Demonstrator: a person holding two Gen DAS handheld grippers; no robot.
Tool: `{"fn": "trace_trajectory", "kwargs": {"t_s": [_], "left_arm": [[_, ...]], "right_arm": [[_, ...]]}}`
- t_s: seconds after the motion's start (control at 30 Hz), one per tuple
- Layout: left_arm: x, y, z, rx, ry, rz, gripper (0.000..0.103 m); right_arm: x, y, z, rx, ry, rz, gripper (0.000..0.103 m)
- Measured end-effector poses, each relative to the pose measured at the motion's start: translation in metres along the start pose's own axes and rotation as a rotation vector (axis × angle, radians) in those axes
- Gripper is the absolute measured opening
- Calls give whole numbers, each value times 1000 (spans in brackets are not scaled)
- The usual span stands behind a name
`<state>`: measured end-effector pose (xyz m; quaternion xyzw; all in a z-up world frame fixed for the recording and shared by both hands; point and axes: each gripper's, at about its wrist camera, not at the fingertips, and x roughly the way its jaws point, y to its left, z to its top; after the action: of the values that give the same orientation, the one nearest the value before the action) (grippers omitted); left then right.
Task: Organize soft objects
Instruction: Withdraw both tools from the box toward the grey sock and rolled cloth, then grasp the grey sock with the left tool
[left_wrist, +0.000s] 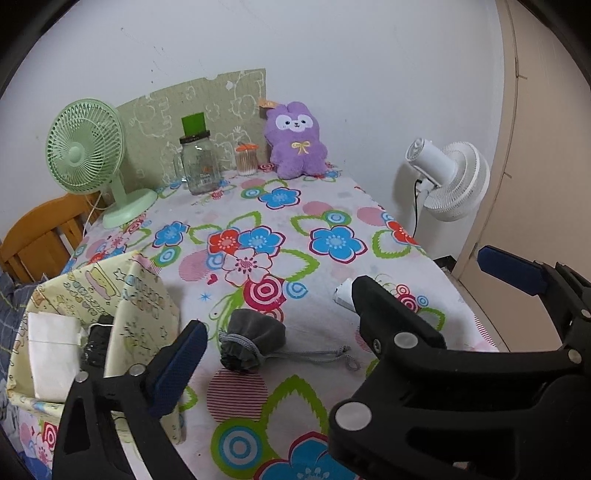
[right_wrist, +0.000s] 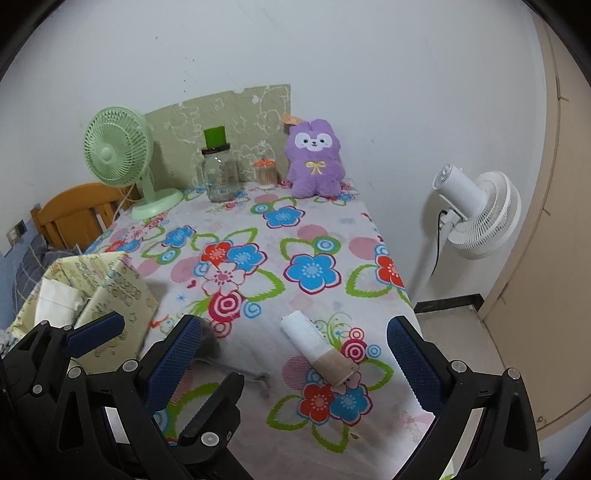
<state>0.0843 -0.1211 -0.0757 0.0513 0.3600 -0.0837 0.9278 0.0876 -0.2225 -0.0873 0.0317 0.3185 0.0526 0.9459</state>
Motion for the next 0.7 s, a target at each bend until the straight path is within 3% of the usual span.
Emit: {"fn": "trace_trajectory", "kwargs": {"t_s": [0.23, 0.37, 0.7], "left_arm": [[25, 1, -4, -12, 48, 5, 92], [41, 5, -6, -36, 78, 26, 78], [59, 14, -8, -54, 89, 99, 77]], "right_arm": [[22, -8, -8, 12, 46, -11, 102], [35, -10, -10, 8, 70, -20, 102], [63, -12, -16, 49, 127, -1, 102]]}}
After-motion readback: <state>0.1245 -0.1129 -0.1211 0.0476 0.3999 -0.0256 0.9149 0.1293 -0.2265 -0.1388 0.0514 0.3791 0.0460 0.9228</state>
